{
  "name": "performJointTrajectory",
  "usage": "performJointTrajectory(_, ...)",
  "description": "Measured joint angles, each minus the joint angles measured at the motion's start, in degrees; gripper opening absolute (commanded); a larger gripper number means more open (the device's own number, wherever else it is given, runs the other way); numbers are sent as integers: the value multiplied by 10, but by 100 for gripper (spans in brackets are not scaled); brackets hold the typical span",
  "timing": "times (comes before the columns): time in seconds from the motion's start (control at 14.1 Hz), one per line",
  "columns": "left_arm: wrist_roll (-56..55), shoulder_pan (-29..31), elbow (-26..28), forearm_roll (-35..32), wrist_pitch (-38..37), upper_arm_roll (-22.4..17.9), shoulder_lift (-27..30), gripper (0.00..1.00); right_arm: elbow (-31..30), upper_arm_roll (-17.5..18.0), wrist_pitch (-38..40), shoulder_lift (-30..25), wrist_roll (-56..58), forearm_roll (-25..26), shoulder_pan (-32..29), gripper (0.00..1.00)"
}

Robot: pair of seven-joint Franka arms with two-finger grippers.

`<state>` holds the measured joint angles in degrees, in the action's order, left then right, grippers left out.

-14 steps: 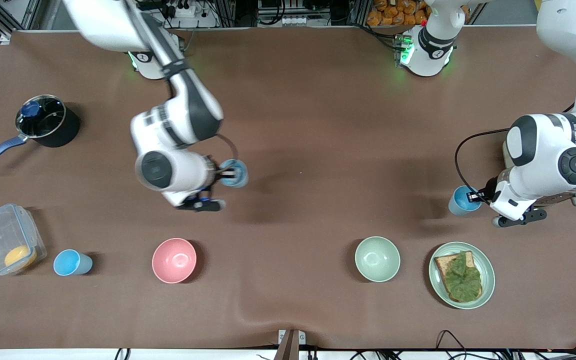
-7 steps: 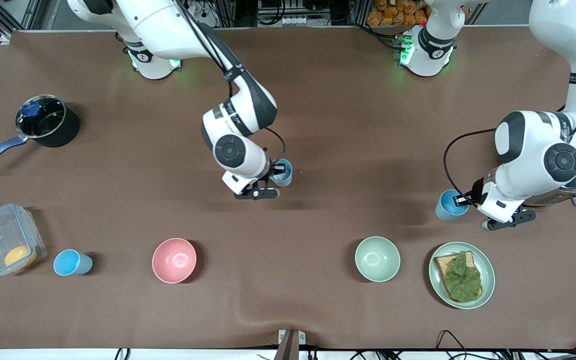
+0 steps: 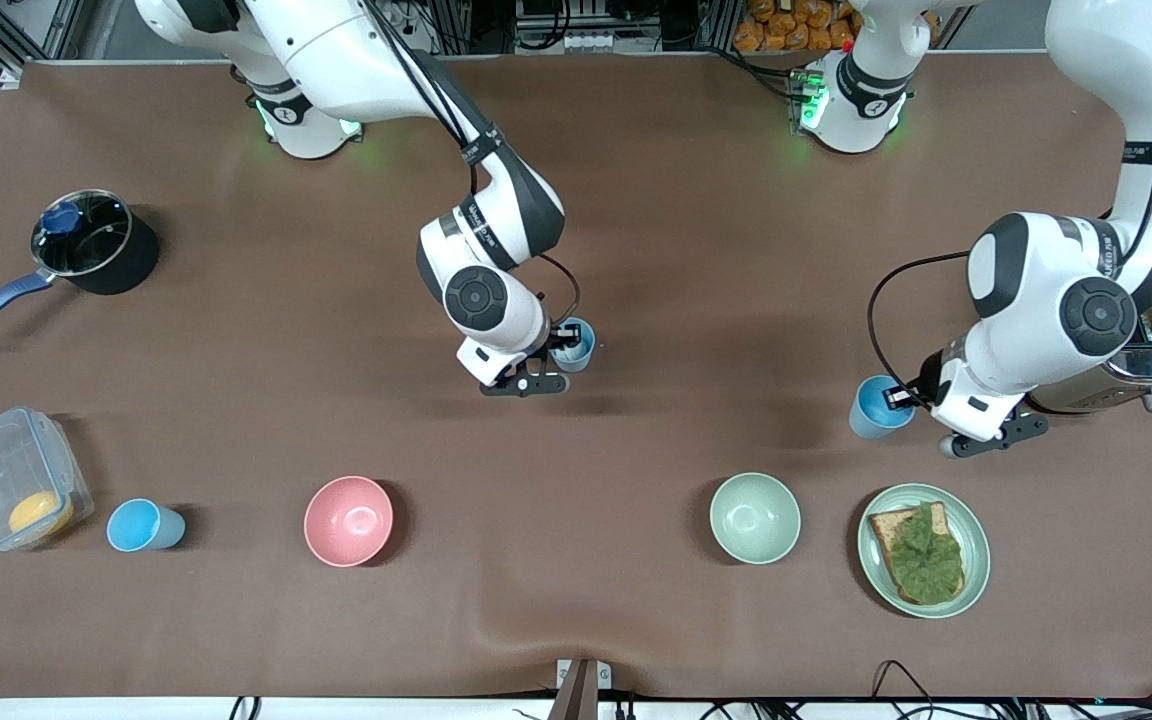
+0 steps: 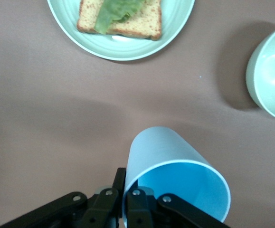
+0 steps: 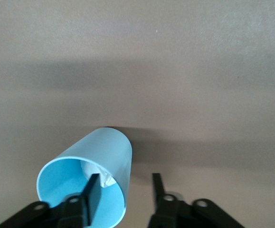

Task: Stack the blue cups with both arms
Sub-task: 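Set the right gripper's cup at table center while the left gripper carries its cup over, then lower the left gripper's cup into the center cup while the right gripper retracts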

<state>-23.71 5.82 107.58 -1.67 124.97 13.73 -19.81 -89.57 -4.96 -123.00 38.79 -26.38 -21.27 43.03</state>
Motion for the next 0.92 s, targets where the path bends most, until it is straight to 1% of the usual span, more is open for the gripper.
performJointTrajectory(0.14, -19, 0, 0, 0, -7, 17, 0, 0, 11, -5, 29, -7, 0, 0, -5, 100)
performJointTrajectory(0.42, -74, -1, -1, 0, -32, 73, 0, 0, 72, -12, 161, -48, 3, 1, -61, 100)
performJointTrajectory(0.57, -114, -1, -4, 0, -34, 108, 1, 0, 89, -22, 211, -79, 7, 11, -85, 100)
performJointTrajectory(0.64, -140, -2, -8, 0, -34, 129, 1, 0, 94, -29, 233, -96, 12, 26, -92, 100)
performJointTrajectory(0.78, -190, -10, -15, 0, -35, 169, 1, 0, 100, -42, 279, -135, 37, 70, -104, 100)
performJointTrajectory(0.92, -234, -42, -22, 0, -35, 183, 1, 0, 102, -50, 330, -177, 73, 111, -121, 100)
